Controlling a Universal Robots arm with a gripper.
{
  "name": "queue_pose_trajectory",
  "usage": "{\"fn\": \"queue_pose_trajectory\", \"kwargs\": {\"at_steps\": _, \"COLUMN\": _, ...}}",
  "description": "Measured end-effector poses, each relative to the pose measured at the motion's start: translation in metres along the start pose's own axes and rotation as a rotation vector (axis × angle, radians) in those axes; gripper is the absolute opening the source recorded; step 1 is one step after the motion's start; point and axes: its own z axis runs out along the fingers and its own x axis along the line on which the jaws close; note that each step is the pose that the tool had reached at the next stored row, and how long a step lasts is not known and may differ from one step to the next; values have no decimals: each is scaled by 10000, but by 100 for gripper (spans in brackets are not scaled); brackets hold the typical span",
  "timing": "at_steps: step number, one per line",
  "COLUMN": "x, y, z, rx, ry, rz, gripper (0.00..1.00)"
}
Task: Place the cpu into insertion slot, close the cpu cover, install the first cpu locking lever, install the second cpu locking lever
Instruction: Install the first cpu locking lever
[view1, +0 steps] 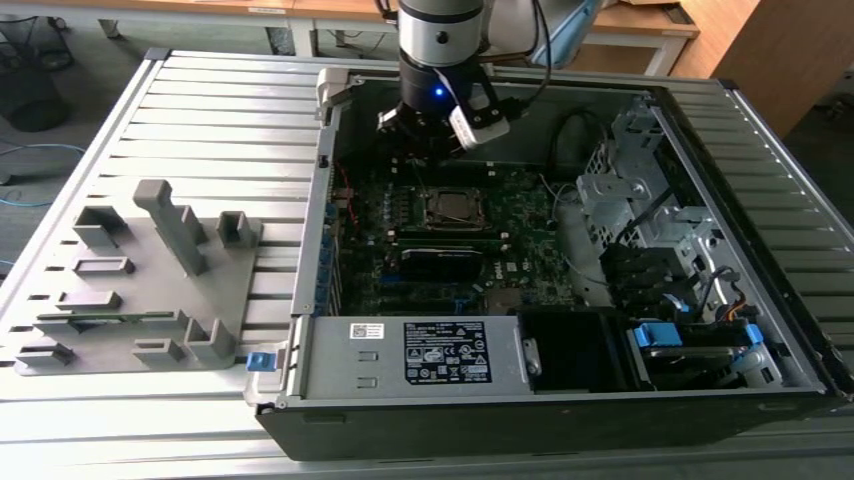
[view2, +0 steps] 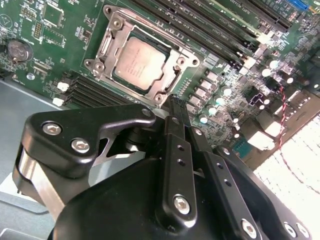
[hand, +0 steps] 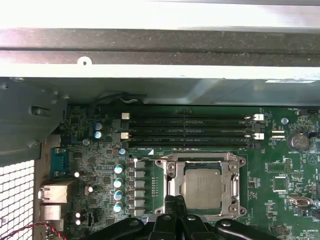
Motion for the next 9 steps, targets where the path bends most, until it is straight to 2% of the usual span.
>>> {"fn": "queue_pose_trajectory", "kwargs": {"at_steps": 9, "x": 109, "y": -2, "z": 1, "rx": -1, "ry": -3, "rz": 0, "gripper": 10}}
